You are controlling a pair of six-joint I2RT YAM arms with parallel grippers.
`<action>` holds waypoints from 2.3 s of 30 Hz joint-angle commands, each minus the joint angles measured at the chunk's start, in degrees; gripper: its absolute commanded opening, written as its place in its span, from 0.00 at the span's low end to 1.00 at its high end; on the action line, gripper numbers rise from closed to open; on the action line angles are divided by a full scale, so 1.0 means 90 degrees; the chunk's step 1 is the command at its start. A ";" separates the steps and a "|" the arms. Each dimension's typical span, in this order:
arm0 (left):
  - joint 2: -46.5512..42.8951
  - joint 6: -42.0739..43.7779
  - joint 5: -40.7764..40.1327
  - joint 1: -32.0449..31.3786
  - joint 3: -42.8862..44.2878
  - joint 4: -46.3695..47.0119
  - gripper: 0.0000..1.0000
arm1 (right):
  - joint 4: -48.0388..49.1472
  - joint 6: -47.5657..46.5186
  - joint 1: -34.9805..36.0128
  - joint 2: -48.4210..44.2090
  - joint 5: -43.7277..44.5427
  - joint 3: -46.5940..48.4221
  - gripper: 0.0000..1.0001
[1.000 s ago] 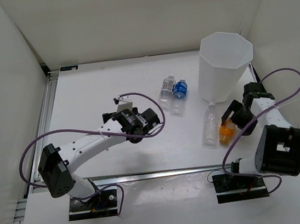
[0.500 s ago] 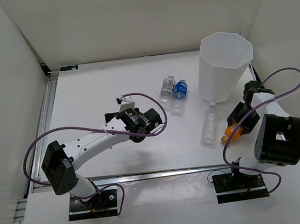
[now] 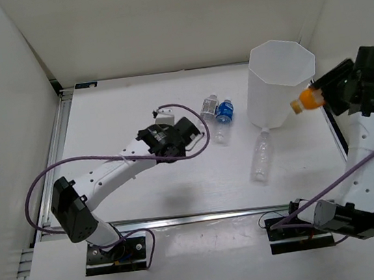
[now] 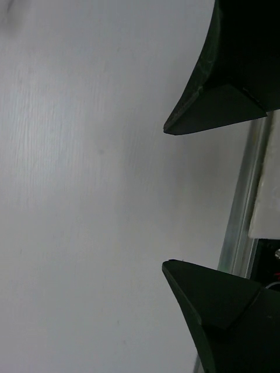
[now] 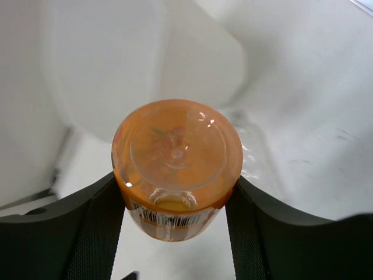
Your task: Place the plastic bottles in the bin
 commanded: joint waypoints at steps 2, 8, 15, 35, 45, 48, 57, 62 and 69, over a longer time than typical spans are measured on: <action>-0.0610 0.1808 0.3143 0.1057 -0.0096 0.1814 0.99 | -0.0228 0.0285 0.0130 0.0875 -0.0639 0.2286 0.04; -0.0406 0.2422 0.3822 0.1557 0.0185 0.1903 0.99 | 0.0278 0.0129 0.0188 0.2419 -0.0834 0.4062 0.04; 0.0073 0.2775 0.4662 0.2095 0.0975 0.1845 0.99 | 0.1139 -0.0133 0.0519 0.3456 -0.1097 0.4121 0.19; 0.0796 0.1857 0.4974 0.3101 0.1642 0.1766 0.99 | 0.1706 -0.1552 0.3010 -0.0447 0.0572 -0.1183 1.00; 0.0464 0.1916 0.5259 0.3170 0.0879 0.1825 0.99 | 0.1481 -0.0946 0.3555 -0.0616 0.0190 -0.3339 1.00; 0.0347 0.1916 0.5259 0.3170 0.0811 0.1825 0.99 | 0.1636 -0.0867 0.3557 -0.0264 0.0416 -0.3681 1.00; 0.0063 0.1916 0.5142 0.3170 0.0577 0.1698 0.99 | 0.2106 -0.0312 0.3499 0.0449 0.0767 -0.4306 1.00; -0.0131 0.1916 0.5084 0.3170 0.0402 0.1571 0.99 | 0.2574 -0.0136 0.3441 0.0664 0.0670 -0.4793 1.00; -0.0190 0.1916 0.5083 0.3170 0.0215 0.1455 0.99 | 0.2907 -0.0067 0.3381 0.1093 0.0553 -0.5243 0.97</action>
